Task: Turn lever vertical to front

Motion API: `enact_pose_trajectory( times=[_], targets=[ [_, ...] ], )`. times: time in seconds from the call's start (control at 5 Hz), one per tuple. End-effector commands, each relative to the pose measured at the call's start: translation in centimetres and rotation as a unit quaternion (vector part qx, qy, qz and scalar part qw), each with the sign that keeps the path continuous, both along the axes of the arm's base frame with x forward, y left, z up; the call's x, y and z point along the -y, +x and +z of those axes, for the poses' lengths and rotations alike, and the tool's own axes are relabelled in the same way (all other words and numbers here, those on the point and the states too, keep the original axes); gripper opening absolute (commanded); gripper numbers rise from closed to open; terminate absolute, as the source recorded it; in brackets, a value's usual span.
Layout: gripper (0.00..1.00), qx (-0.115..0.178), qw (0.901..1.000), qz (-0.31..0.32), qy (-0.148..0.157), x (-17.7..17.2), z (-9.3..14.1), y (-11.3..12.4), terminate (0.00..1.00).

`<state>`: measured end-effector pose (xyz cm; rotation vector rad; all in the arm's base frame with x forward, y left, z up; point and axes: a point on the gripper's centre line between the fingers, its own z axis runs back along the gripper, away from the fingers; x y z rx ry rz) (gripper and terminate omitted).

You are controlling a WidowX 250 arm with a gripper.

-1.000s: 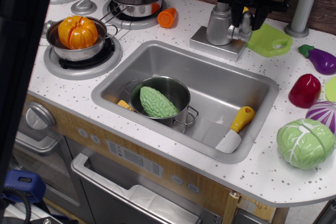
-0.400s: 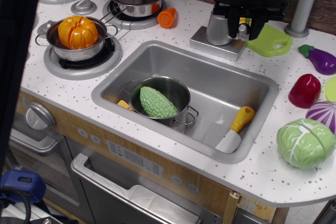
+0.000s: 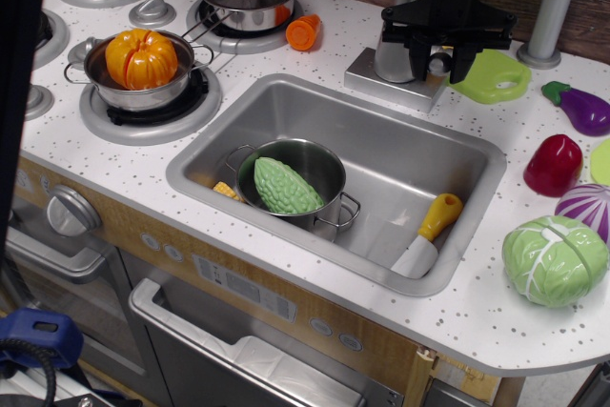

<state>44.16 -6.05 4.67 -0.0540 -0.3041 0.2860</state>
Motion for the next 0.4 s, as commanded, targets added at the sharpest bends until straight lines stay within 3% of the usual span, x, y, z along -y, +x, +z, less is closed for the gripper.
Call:
enact_pose_trajectory(
  times=[0.0,0.2],
  targets=[
    [0.00,-0.010,0.9996,-0.022,-0.014,3.12,-2.28,-0.59,0.00],
    [0.00,-0.004,0.9995,-0.020,-0.024,3.07,-3.13,-0.53,1.00]
  ],
)
